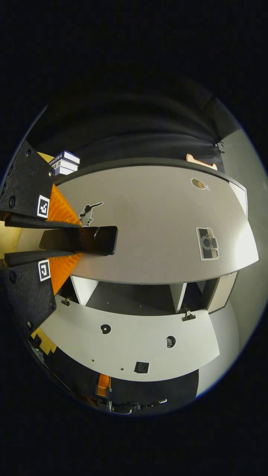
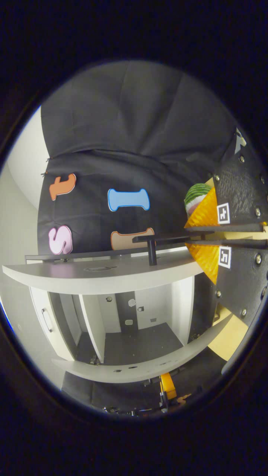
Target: Open the right door of the double-door shoe cabinet with the right hand, and open the left door with the left hand.
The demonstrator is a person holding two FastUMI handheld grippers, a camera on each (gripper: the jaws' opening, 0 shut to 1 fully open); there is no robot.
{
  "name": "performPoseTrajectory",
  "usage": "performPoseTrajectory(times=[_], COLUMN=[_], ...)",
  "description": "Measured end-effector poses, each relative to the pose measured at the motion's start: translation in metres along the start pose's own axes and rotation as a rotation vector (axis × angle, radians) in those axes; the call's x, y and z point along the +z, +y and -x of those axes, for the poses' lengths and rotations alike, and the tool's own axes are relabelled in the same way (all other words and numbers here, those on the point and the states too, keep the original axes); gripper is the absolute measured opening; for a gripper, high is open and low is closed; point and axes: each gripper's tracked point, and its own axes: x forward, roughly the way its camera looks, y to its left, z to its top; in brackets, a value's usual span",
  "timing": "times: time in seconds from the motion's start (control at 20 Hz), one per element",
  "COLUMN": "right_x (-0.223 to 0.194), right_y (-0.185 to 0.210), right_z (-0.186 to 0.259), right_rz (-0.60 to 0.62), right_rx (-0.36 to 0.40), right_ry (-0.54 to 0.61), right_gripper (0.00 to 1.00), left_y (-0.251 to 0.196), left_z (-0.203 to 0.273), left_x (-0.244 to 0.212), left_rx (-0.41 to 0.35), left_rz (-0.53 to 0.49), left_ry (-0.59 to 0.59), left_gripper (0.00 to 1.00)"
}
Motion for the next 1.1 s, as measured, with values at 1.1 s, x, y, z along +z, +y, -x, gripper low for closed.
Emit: performPoseTrajectory(times=[1.1], right_x=[-0.001], right_y=[0.001], right_z=[-0.002], right_rz=[-0.024], right_rx=[0.009], right_ry=[-0.009], right_gripper=[0.08], left_y=[0.128], left_z=[0.069], left_x=[-0.009], left_rx=[0.336], left_rz=[-0.016], left_ry=[0.039], left_gripper=[0.01])
